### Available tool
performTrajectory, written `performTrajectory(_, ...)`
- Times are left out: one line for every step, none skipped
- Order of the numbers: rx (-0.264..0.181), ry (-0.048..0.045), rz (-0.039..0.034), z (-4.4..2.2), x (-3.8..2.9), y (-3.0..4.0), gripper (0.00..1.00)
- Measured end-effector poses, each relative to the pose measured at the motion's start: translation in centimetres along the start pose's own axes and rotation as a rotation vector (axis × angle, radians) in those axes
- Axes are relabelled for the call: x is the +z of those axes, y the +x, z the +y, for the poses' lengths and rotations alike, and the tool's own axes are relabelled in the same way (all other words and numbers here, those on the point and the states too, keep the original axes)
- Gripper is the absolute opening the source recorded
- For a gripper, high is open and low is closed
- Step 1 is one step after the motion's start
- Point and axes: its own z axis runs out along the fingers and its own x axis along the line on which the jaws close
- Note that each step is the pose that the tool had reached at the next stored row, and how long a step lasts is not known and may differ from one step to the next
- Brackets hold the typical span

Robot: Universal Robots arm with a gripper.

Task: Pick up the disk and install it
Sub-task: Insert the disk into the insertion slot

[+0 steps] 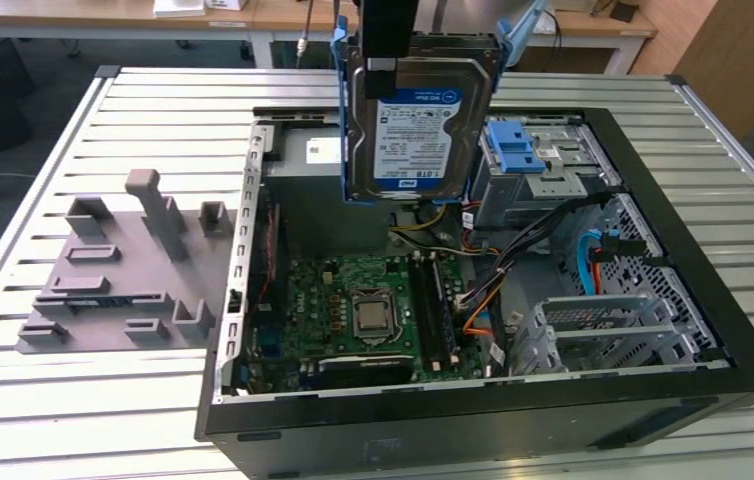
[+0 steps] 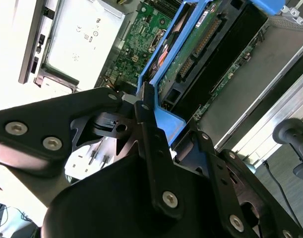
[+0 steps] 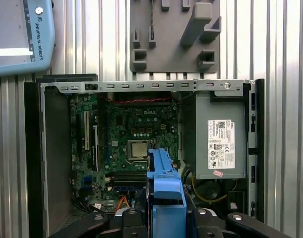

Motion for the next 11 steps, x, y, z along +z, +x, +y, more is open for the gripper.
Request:
performTrajectory(0.000, 0.0000, 0.0000, -0.01, 0.00, 0.00, 0.37)
performTrajectory(0.000, 0.0000, 0.0000, -0.01, 0.00, 0.00, 0.37)
performTrajectory(0.000, 0.0000, -0.0001, -0.05, 0.00, 0.00, 0.37)
performTrajectory(0.000, 0.0000, 0.0000, -0.09, 0.00, 0.00, 0.37)
performTrajectory(0.000, 0.0000, 0.0000, -0.18, 0.00, -0.01, 0.37)
performTrajectory(0.000, 0.0000, 0.0000, -0.29, 0.00, -0.01, 0.37)
performTrajectory(0.000, 0.0000, 0.0000, -0.39, 0.01, -0.01, 0.37)
performTrajectory(0.000, 0.0000, 0.0000, -0.49, 0.01, -0.01, 0.37)
performTrajectory(0.000, 0.0000, -0.0001, -0.58, 0.01, -0.01, 0.37)
performTrajectory(0.000, 0.0000, 0.0000, -0.67, 0.01, -0.01, 0.37)
performTrajectory(0.000, 0.0000, 0.0000, -0.75, 0.02, -0.01, 0.37)
